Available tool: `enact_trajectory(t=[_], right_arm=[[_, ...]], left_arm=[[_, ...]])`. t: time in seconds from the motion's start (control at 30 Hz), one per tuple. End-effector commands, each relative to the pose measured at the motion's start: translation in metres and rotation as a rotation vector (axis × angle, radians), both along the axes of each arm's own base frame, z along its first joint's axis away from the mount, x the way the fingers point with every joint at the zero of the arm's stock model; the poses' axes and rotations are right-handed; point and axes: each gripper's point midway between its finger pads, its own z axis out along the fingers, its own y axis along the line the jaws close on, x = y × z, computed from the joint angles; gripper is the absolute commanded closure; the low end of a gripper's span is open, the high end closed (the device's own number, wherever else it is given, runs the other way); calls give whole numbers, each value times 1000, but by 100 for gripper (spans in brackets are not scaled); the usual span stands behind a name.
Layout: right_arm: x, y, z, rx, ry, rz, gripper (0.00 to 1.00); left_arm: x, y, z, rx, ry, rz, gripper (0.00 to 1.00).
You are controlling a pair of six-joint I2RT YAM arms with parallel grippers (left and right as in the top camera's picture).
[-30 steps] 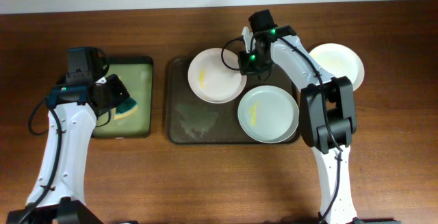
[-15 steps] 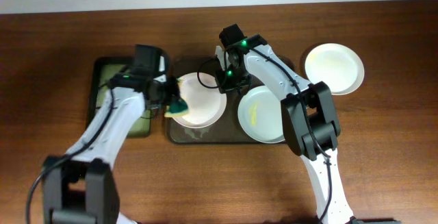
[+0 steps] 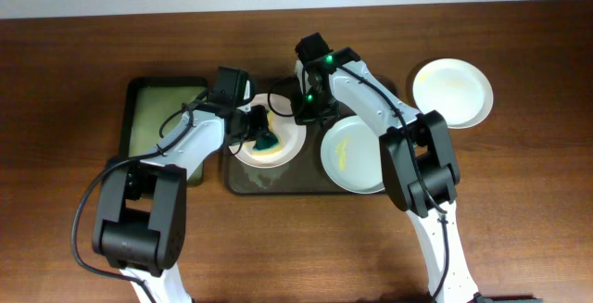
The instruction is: Clean dirty plates on tray and stack at the side
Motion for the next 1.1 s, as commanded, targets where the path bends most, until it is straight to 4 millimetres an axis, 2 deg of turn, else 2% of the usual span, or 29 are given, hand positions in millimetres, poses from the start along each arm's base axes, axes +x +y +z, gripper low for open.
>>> enact_trajectory(t=[0.0,0.03,0.13,0.2,0.27,0.4,0.43,0.47,0.5,0.6,0.63,0.73,0.83,0.9,0.93,1.07], right_arm=[[0,-13,-10,-116,-26,11,96],[0,-13,-11,-120,-24,10,96],[1,-16,-11,-139,-30,8,96],[0,-21,-12,-164,-29,6,96],[0,-21,-12,-163,-29,5,96],[0,-21,-12,-163,-29,5,96],[0,-21,-12,-163,-29,5,96],[0,-21,-12,-163,-29,5,96],[0,-21,-12,-163,-29,5,96],[0,-21,-12,-162,-31,5,96],[0,-21,-12,-162,-31,5,96],[0,-21,-12,-162,-31,5,96],[0,-21,-12,-162,-31,5,96],[0,-21,-12,-162,-31,5,96],[0,-21,-12,-163,-29,5,96],[0,-21,-12,-163,-29,5,96]], left_arm=[[-5,39,-27,240,31,38,100],[-6,53,-28,313,33,62,100],[-8,76,-24,439,29,101,100],[-8,92,-13,528,20,129,100],[-3,103,8,596,-13,159,100],[9,99,48,551,-106,185,100],[10,96,52,533,-117,184,100],[11,85,61,465,-135,168,100],[11,66,65,358,-137,128,100],[7,17,62,102,-104,12,100],[7,10,60,63,-96,-6,100],[8,7,42,57,-64,-14,100],[1,6,7,67,20,-23,100],[-2,13,-13,109,59,-12,100],[-1,24,-18,166,61,9,100],[1,83,-6,471,21,122,100]])
